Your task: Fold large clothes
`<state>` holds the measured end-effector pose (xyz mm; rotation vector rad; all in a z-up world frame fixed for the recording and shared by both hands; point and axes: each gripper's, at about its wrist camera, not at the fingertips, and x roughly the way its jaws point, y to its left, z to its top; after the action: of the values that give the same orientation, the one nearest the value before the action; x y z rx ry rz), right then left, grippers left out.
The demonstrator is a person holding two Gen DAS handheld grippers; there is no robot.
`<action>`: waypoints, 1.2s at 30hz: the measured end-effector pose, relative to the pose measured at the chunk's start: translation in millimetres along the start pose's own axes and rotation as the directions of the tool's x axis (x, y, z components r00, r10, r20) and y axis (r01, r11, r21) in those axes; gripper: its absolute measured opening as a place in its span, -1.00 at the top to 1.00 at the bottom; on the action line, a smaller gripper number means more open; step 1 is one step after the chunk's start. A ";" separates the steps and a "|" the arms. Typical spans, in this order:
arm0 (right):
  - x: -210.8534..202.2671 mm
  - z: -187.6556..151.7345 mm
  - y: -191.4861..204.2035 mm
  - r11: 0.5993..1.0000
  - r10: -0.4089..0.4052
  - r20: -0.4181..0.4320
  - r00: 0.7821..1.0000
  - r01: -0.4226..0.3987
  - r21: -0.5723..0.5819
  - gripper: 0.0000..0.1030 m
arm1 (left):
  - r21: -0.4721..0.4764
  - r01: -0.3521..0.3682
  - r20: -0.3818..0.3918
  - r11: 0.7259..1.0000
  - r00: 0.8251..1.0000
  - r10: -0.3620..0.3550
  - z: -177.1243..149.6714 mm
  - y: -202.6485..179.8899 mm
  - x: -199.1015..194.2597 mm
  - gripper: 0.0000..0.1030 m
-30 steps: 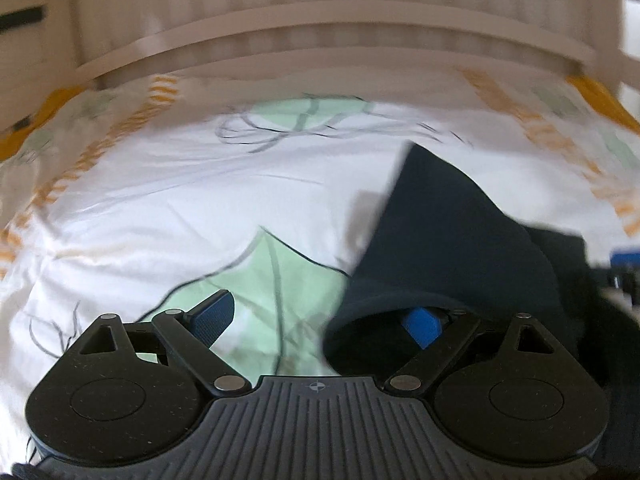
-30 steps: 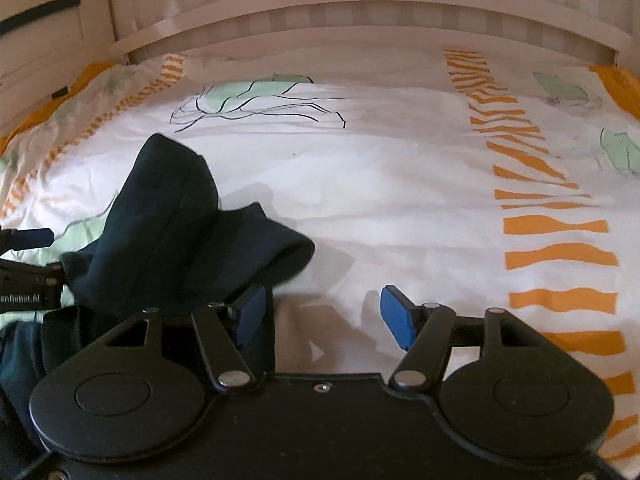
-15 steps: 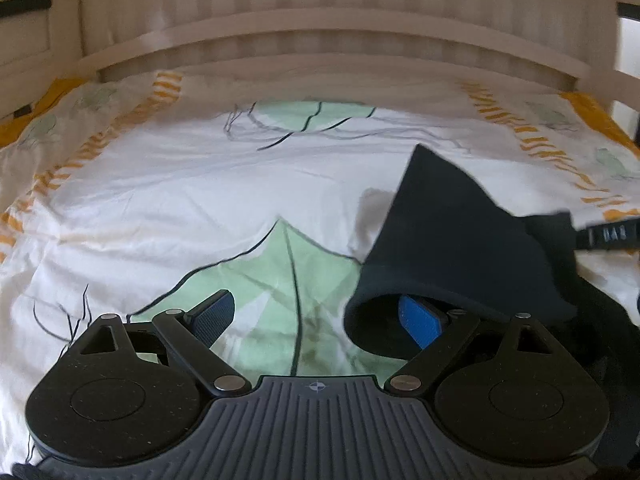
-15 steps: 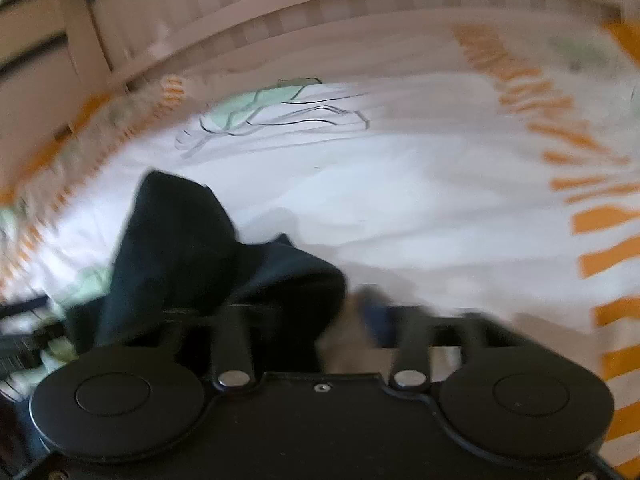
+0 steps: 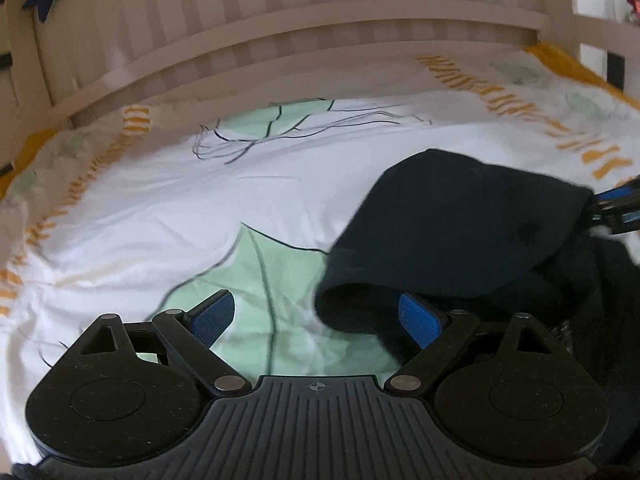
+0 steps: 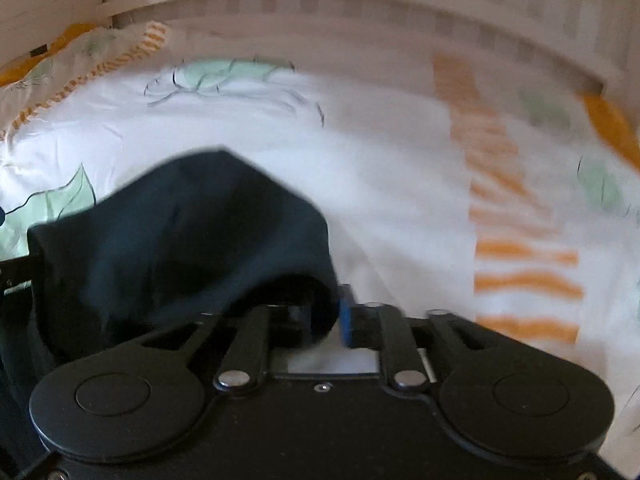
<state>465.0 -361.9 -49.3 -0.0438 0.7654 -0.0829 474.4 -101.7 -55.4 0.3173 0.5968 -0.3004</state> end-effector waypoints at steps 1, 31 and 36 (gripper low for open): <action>-2.8 -3.4 -8.6 0.999 0.020 -0.001 1.000 -0.020 0.033 -0.14 | 0.008 -0.024 -0.006 1.000 1.000 0.024 -0.3 3.0 1.6 -0.75; 4.3 -20.0 -23.5 0.949 0.113 0.143 0.983 -0.149 0.277 0.10 | -0.078 0.087 0.073 0.993 0.994 -0.081 -5.7 13.6 -0.4 -0.75; 1.3 -21.1 -23.1 0.949 0.114 0.149 0.982 -0.152 0.275 0.07 | 0.122 0.075 0.060 0.990 0.995 -0.083 -13.5 4.9 -3.4 -0.75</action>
<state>449.9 -385.2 -63.8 0.2756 0.6162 -0.0601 466.8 -91.6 -62.9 0.3987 0.5294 -0.4227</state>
